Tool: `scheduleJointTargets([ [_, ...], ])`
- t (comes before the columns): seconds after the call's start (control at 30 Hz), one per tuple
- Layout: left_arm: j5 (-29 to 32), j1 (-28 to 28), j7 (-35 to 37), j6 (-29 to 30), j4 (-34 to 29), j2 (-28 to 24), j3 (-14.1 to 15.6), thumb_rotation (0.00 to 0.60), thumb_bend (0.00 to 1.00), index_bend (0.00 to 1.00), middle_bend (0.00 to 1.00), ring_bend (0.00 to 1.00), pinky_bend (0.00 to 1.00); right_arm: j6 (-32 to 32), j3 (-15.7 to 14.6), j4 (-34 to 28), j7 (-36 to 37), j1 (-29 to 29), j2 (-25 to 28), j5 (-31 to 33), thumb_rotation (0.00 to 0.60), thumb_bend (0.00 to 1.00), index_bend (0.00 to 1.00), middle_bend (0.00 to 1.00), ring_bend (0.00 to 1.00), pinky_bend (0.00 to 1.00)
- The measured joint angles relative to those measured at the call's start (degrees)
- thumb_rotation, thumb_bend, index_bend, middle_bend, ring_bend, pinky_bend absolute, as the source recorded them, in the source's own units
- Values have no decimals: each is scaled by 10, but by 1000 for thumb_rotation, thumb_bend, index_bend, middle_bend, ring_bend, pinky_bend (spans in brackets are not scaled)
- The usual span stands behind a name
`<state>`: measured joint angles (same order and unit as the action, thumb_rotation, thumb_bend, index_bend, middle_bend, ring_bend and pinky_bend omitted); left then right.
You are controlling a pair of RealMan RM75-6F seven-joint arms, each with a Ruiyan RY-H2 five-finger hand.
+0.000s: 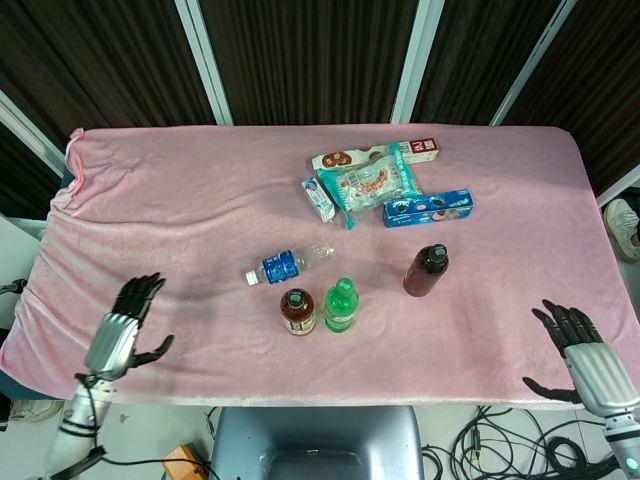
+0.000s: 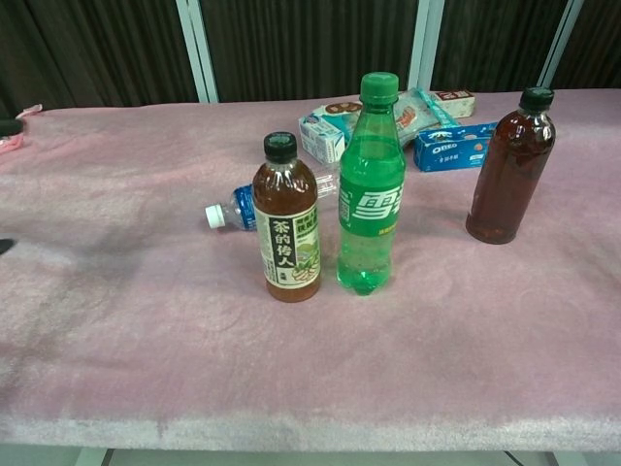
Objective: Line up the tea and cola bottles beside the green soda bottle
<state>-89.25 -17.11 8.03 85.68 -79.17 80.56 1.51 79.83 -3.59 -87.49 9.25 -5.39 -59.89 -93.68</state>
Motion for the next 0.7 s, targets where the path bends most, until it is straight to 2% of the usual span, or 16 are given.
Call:
scheduleJointTargets([
  [0.1, 19, 51, -60, 13, 15, -42, 21, 600, 304, 0, 38, 0, 0, -17, 8, -5, 8, -16, -4, 5, 600, 299, 0, 0, 0, 95],
  [0.2, 35, 90, -94, 32, 40, -51, 32, 600, 306, 0, 39, 0, 0, -36, 19, -7, 37, -33, -8, 12, 600, 298, 0, 0, 0, 95],
  [0.3, 33, 105, -86, 46, 74, -42, 37, 600, 307, 0, 41, 0, 0, -56, 39, -3, 88, -58, -16, 25, 600, 298, 0, 0, 0, 95],
  [0.47, 23, 119, -55, 58, 126, -13, 36, 600, 308, 0, 42, 0, 0, -113, 91, 18, 205, -116, -43, 70, 600, 299, 0, 0, 0, 130],
  [0.53, 21, 123, -53, 59, 140, -3, 33, 600, 308, 0, 42, 0, 0, -152, 108, 30, 249, -143, -54, 90, 600, 298, 0, 0, 0, 131],
  [0.7, 18, 131, -45, 60, 154, 6, 25, 600, 307, 0, 43, 0, 0, -261, 132, 71, 305, -209, -90, 124, 600, 298, 0, 0, 0, 131],
])
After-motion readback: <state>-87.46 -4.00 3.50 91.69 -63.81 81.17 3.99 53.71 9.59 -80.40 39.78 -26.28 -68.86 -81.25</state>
